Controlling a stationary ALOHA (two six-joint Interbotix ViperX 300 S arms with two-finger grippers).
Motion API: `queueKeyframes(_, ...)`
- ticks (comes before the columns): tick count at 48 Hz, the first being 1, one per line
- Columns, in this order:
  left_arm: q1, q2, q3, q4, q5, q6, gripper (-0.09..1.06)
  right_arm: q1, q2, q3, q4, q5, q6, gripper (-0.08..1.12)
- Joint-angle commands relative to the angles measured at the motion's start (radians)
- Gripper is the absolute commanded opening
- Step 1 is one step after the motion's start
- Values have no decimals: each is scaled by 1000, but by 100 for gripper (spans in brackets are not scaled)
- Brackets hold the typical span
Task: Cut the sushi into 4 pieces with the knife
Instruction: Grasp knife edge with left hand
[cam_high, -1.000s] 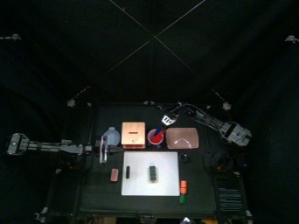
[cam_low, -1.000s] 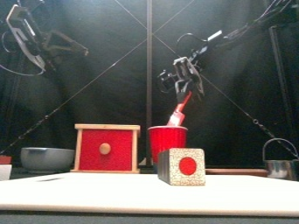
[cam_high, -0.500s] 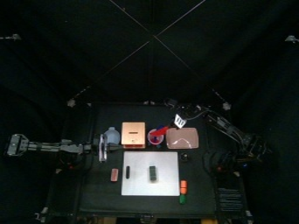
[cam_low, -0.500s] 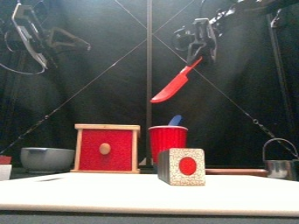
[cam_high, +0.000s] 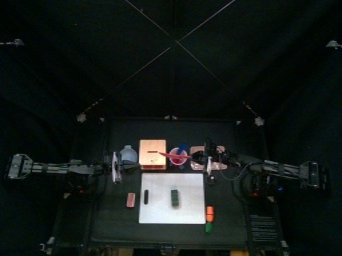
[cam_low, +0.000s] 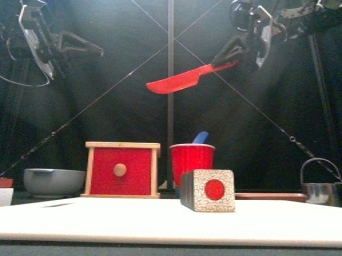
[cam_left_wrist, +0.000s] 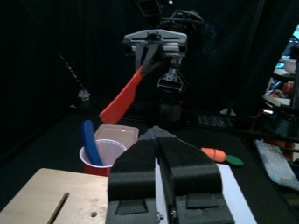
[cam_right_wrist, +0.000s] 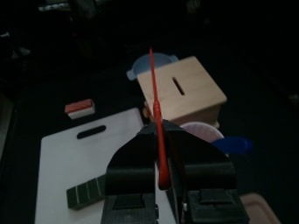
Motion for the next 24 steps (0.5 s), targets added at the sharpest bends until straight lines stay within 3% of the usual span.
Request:
queueKeyframes(1,-23,49,-32,0,-8,3,84,32,15,15,-34,-80,2,25)
queueKeyframes(4,-35,95,-52,2,-6,6,99,41,38,25,-43,-115,2,24)
queueKeyframes(7,-35,137,-69,8,-6,9,106,48,54,28,-44,-137,2,24)
queueKeyframes(13,-35,202,-101,54,-6,12,102,57,91,28,-44,-155,2,24)
queueKeyframes(20,-31,275,-140,66,-6,14,100,94,109,23,-46,-161,0,24)
queueKeyframes(24,-23,314,-158,89,-6,14,99,101,114,20,-46,-163,2,24)
